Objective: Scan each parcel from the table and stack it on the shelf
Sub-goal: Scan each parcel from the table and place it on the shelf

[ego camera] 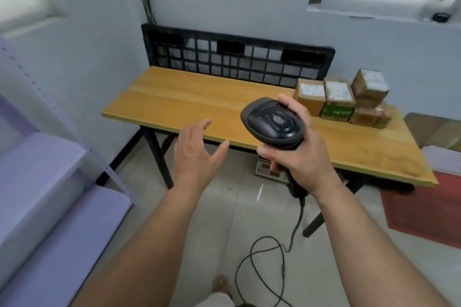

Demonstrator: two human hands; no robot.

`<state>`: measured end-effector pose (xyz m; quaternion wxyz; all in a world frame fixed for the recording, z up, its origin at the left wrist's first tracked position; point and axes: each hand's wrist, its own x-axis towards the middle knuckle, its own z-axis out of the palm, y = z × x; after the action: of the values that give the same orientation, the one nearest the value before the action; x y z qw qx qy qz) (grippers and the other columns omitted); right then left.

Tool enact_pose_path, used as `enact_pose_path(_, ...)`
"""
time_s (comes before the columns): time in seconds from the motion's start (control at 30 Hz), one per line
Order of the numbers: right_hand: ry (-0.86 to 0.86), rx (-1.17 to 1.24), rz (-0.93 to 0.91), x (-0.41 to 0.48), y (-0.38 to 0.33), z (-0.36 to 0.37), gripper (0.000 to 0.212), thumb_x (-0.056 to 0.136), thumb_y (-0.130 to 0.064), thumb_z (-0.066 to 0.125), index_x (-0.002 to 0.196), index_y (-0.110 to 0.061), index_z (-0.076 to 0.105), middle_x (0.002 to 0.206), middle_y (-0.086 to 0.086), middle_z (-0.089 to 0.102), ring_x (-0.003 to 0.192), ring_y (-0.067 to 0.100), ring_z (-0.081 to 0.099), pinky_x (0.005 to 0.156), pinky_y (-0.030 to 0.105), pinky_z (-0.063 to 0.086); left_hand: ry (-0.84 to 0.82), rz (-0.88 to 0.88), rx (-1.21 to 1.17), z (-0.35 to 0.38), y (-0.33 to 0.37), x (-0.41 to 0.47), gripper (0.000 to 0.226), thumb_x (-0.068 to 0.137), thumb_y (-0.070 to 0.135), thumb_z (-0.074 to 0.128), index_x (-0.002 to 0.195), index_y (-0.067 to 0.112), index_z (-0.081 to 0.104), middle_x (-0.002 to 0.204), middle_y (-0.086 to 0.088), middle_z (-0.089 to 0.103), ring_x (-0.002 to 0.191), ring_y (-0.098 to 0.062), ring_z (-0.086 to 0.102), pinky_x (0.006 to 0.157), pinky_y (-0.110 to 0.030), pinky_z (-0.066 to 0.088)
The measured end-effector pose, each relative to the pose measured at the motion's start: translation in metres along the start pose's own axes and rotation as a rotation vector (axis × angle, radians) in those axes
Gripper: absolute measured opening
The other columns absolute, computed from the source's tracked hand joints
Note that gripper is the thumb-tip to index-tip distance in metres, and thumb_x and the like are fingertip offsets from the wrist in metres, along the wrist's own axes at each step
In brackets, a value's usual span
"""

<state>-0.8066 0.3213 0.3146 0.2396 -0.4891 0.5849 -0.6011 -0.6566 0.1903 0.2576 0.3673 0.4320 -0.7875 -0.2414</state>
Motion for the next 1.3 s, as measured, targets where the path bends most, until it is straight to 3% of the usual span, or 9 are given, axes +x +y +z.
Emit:
enact_pose_path(0.2, 0.081, -0.019, 0.075, 0.039, 0.019, -0.025, 0.09, 0.068, -0.005, 0.086, 0.137, -0.043, 0.043, 0.125, -0.007, 0.058, 0.079, 0.017, 0.068, 0.052, 0.036, 0.058, -0.102, 0.058, -0.013, 0.041, 0.012, 0.062, 0.057, 0.085, 0.037, 0.068, 0.135, 0.018, 0.048, 0.125, 0.0, 0.052, 0.115, -0.019, 0.048, 0.101, -0.041, 0.039)
enact_pose_path(0.33, 0.138, -0.087, 0.092, 0.057, 0.033, -0.038, 0.089, 0.059, -0.027, 0.086, 0.134, -0.051, 0.044, 0.123, -0.016, 0.059, 0.085, 0.018, 0.066, 0.062, 0.028, 0.057, -0.153, 0.1, -0.024, 0.069, 0.021, 0.093, 0.056, 0.087, 0.038, 0.065, 0.136, 0.018, 0.046, 0.128, 0.0, 0.05, 0.118, -0.018, 0.047, 0.102, -0.039, 0.039)
enact_pose_path(0.5, 0.206, -0.082, 0.126, 0.068, 0.046, -0.06, 0.089, 0.07, 0.001, 0.083, 0.139, -0.038, 0.044, 0.124, -0.002, 0.058, 0.066, 0.014, 0.067, 0.05, 0.029, 0.054, -0.215, 0.15, -0.035, 0.103, 0.03, 0.116, 0.058, 0.087, 0.04, 0.065, 0.137, 0.018, 0.046, 0.127, -0.001, 0.051, 0.117, -0.02, 0.048, 0.1, -0.043, 0.042)
enact_pose_path(0.63, 0.272, -0.091, 0.148, 0.082, 0.056, -0.084, 0.087, 0.07, 0.003, 0.082, 0.135, -0.042, 0.046, 0.119, -0.004, 0.061, 0.057, 0.025, 0.064, 0.05, 0.033, 0.055, -0.261, 0.16, -0.038, 0.129, 0.04, 0.134, 0.059, 0.088, 0.041, 0.063, 0.139, 0.019, 0.044, 0.129, 0.0, 0.051, 0.119, -0.019, 0.047, 0.101, -0.044, 0.042)
enact_pose_path(0.77, 0.319, -0.103, 0.166, 0.099, 0.07, -0.114, 0.087, 0.07, 0.001, 0.083, 0.133, -0.046, 0.046, 0.12, 0.005, 0.061, 0.05, 0.023, 0.061, 0.047, 0.03, 0.051, -0.269, 0.18, -0.04, 0.154, 0.053, 0.153, 0.058, 0.088, 0.041, 0.063, 0.139, 0.019, 0.044, 0.128, 0.001, 0.051, 0.117, -0.017, 0.048, 0.101, -0.042, 0.043)
enact_pose_path(1.03, 0.37, -0.136, 0.226, 0.141, 0.097, -0.214, 0.087, 0.07, 0.0, 0.082, 0.127, -0.055, 0.047, 0.121, -0.003, 0.057, 0.053, 0.02, 0.062, 0.053, 0.037, 0.057, -0.318, 0.128, -0.07, 0.236, 0.109, 0.191, 0.057, 0.091, 0.042, 0.059, 0.142, 0.023, 0.04, 0.133, 0.003, 0.048, 0.121, -0.015, 0.046, 0.103, -0.04, 0.042)
enact_pose_path(1.3, 0.411, -0.2, 0.332, 0.175, 0.142, -0.349, 0.085, 0.072, -0.005, 0.083, 0.123, -0.06, 0.044, 0.118, -0.006, 0.059, 0.049, 0.023, 0.061, 0.051, 0.028, 0.053, -0.462, 0.093, -0.161, 0.367, 0.206, 0.224, 0.055, 0.095, 0.042, 0.053, 0.145, 0.026, 0.036, 0.139, 0.008, 0.046, 0.123, -0.01, 0.044, 0.102, -0.039, 0.044)
